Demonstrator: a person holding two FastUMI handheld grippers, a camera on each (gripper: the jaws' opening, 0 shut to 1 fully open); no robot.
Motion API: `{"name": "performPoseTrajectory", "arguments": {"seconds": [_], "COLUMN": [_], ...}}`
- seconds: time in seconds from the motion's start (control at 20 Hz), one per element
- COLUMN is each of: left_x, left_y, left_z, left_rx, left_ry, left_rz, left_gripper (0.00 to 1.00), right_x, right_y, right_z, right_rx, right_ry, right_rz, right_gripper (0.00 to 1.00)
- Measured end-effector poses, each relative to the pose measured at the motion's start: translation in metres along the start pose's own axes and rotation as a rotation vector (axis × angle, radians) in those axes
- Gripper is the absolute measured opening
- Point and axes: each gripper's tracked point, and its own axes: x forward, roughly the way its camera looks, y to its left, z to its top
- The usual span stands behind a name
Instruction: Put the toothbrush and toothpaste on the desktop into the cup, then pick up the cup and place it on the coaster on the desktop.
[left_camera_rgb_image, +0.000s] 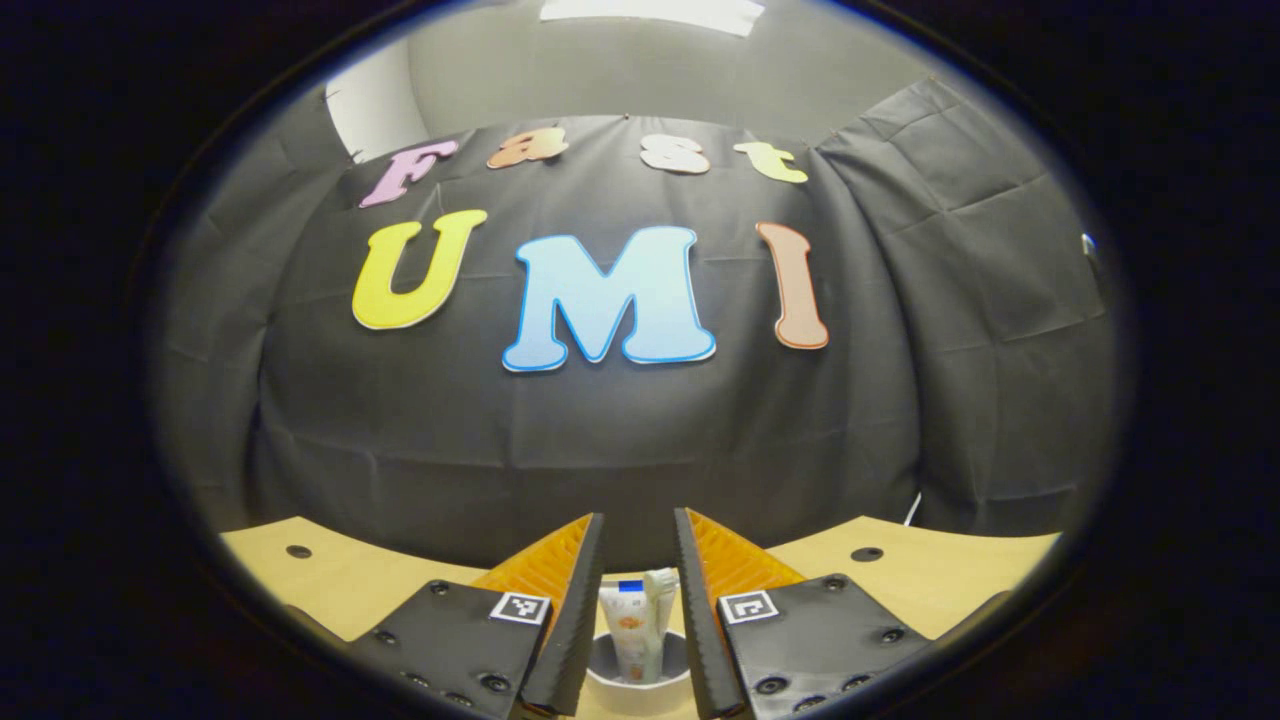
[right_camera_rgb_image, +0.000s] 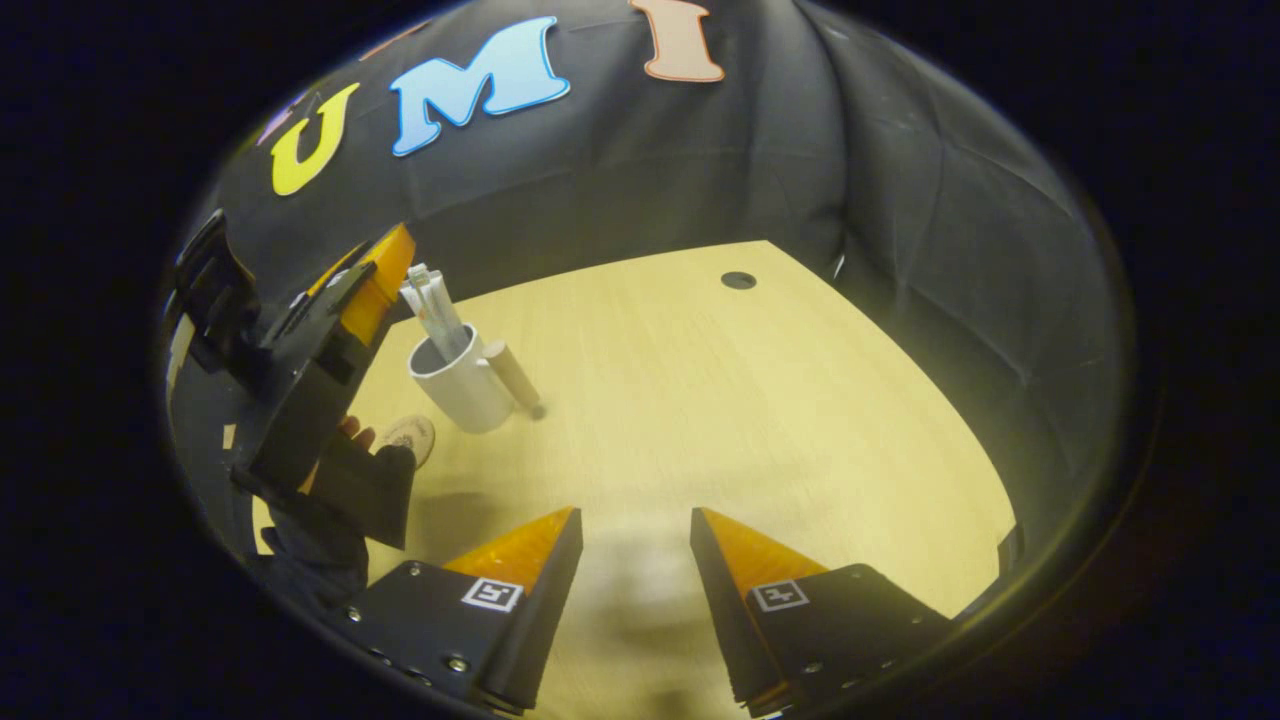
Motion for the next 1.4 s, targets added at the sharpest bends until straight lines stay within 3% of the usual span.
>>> {"name": "performPoseTrajectory", "arguments": {"seconds": [0.15,0.3,0.4,0.5,0.55,0.6,0.8,0.95,1.25,1.4], "left_x": [-0.009,-0.023,-0.034,-0.045,-0.052,-0.058,-0.087,-0.111,-0.152,-0.172], "left_y": [0.004,0.011,0.017,0.022,0.026,0.029,0.045,0.063,0.111,0.135], "left_z": [0.002,0.005,0.011,0.018,0.021,0.026,0.05,0.066,0.089,0.093], "left_rx": [-0.003,-0.011,-0.003,-0.002,-0.001,-0.001,0.005,-0.003,0.014,0.028], "left_ry": [0.024,0.059,0.074,0.096,0.107,0.12,0.162,0.195,0.217,0.234], "left_rz": [0.006,0.014,0.025,0.031,0.038,0.044,0.082,0.125,0.236,0.285], "left_gripper": [0.51,0.43,0.47,0.43,0.51,0.43,0.43,0.43,0.47,0.43], "right_x": [-0.003,-0.004,-0.006,-0.007,-0.007,-0.007,-0.007,-0.003,0.014,0.033], "right_y": [0.005,0.009,0.012,0.017,0.019,0.022,0.036,0.05,0.083,0.093], "right_z": [0.005,0.012,0.018,0.024,0.027,0.03,0.047,0.063,0.08,0.084], "right_rx": [-0.011,-0.03,-0.042,-0.057,-0.069,-0.079,-0.128,-0.235,-0.592,-0.74], "right_ry": [-0.009,-0.017,-0.027,-0.04,-0.044,-0.047,-0.062,-0.057,-0.002,0.037], "right_rz": [0.019,0.041,0.058,0.077,0.086,0.095,0.148,0.205,0.338,0.383], "right_gripper": [0.68,0.68,0.68,0.68,0.68,0.68,0.68,0.68,0.7,0.7]}}
